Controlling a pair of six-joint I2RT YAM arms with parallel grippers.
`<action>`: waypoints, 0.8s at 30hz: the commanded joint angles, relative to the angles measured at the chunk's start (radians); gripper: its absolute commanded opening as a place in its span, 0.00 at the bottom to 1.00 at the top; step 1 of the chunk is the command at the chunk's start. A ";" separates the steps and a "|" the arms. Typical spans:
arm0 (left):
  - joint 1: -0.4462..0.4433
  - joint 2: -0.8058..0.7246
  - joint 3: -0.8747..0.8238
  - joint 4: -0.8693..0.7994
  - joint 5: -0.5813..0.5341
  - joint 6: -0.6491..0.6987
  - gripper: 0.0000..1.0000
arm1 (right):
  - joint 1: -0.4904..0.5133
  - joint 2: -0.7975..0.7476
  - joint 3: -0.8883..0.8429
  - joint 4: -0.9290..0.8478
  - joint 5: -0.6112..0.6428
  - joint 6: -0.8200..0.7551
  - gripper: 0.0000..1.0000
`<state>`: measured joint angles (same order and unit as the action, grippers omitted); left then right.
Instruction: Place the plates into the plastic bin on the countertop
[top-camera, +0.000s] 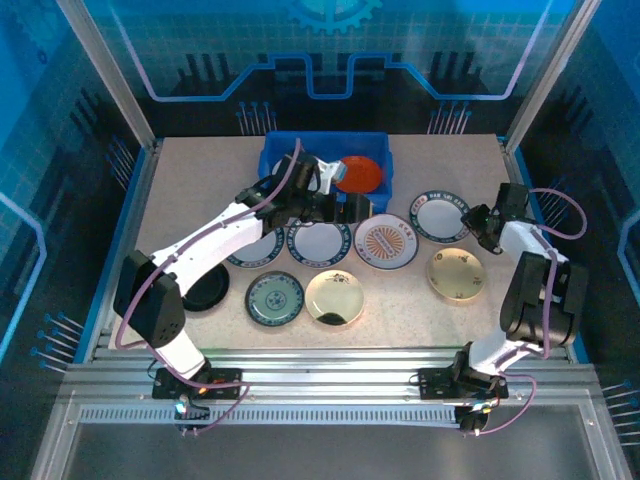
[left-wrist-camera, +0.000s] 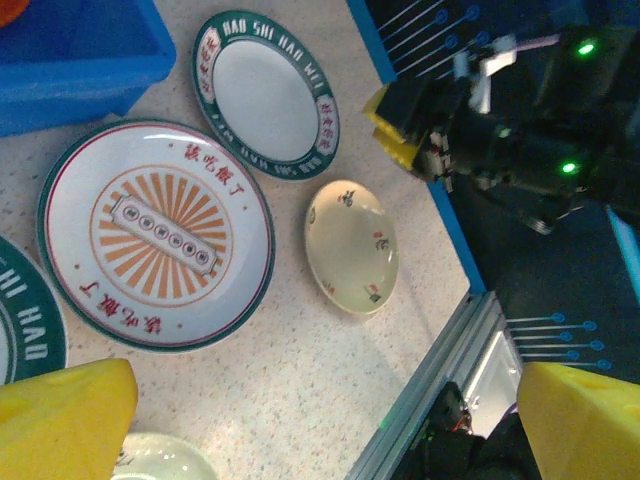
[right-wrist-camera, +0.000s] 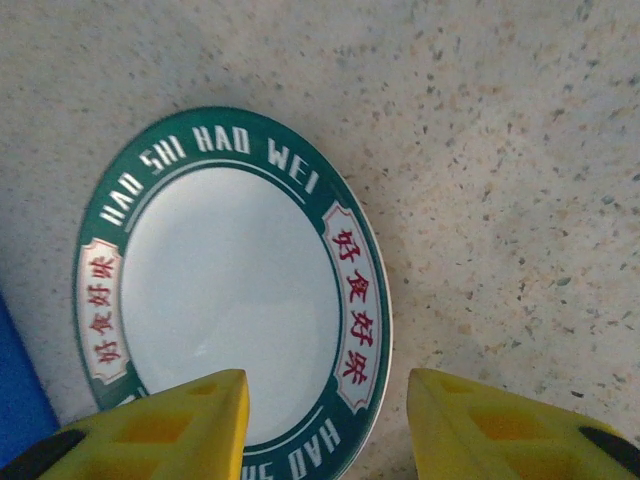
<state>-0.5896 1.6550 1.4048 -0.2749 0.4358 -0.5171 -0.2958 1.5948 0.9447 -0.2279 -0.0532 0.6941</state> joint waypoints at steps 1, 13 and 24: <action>0.021 -0.002 -0.036 0.142 0.076 -0.062 0.98 | -0.007 0.032 0.014 0.048 -0.013 -0.018 0.46; 0.058 0.075 -0.030 0.207 0.114 -0.133 0.96 | 0.012 0.155 0.063 0.051 -0.029 -0.011 0.41; 0.062 0.100 -0.021 0.190 0.106 -0.133 0.95 | 0.018 0.216 0.090 0.049 -0.058 -0.005 0.40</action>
<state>-0.5327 1.7432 1.3659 -0.0868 0.5217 -0.6495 -0.2882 1.7889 1.0164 -0.1841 -0.0906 0.6876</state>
